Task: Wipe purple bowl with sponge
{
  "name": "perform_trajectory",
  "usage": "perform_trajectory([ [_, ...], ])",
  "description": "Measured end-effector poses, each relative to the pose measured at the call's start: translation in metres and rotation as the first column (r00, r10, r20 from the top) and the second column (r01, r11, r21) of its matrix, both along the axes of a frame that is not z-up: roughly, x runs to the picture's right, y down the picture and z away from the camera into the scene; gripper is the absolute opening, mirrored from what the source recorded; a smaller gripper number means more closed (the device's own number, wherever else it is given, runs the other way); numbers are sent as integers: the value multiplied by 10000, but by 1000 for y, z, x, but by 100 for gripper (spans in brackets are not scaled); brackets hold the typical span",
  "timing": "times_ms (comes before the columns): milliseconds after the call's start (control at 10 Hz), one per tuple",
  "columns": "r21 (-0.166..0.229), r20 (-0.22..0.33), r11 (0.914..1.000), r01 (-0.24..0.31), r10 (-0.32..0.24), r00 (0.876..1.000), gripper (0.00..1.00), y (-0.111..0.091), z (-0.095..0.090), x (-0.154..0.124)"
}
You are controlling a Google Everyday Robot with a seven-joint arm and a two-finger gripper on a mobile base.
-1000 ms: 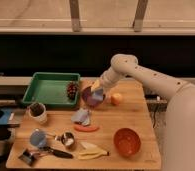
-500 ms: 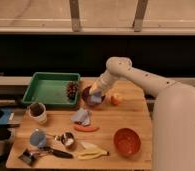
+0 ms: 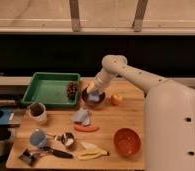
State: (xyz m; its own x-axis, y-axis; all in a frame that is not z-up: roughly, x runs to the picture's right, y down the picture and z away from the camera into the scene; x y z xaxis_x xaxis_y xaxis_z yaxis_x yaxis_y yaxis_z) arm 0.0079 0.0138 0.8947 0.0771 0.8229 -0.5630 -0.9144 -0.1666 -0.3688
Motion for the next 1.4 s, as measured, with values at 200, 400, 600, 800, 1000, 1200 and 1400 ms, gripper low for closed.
perform_trajectory([
  [200, -20, 76, 9999, 131, -131, 9999, 0, -3, 9, -8],
  [400, -17, 189, 9998, 188, -188, 9996, 0, -3, 13, -11],
  [600, -66, 289, 9999, 94, -92, 9995, 0, 1, 12, -7],
  [800, -154, 149, 9999, -5, 8, 9999, 0, 9, 5, 7],
  [1000, -123, -175, 9999, -110, 108, 9998, 0, 9, 0, 27],
  [1200, -24, -272, 10000, -78, 77, 9996, 0, -1, 4, 29],
  [1400, 137, -90, 9998, 143, -142, 9999, 0, -16, 14, 10],
])
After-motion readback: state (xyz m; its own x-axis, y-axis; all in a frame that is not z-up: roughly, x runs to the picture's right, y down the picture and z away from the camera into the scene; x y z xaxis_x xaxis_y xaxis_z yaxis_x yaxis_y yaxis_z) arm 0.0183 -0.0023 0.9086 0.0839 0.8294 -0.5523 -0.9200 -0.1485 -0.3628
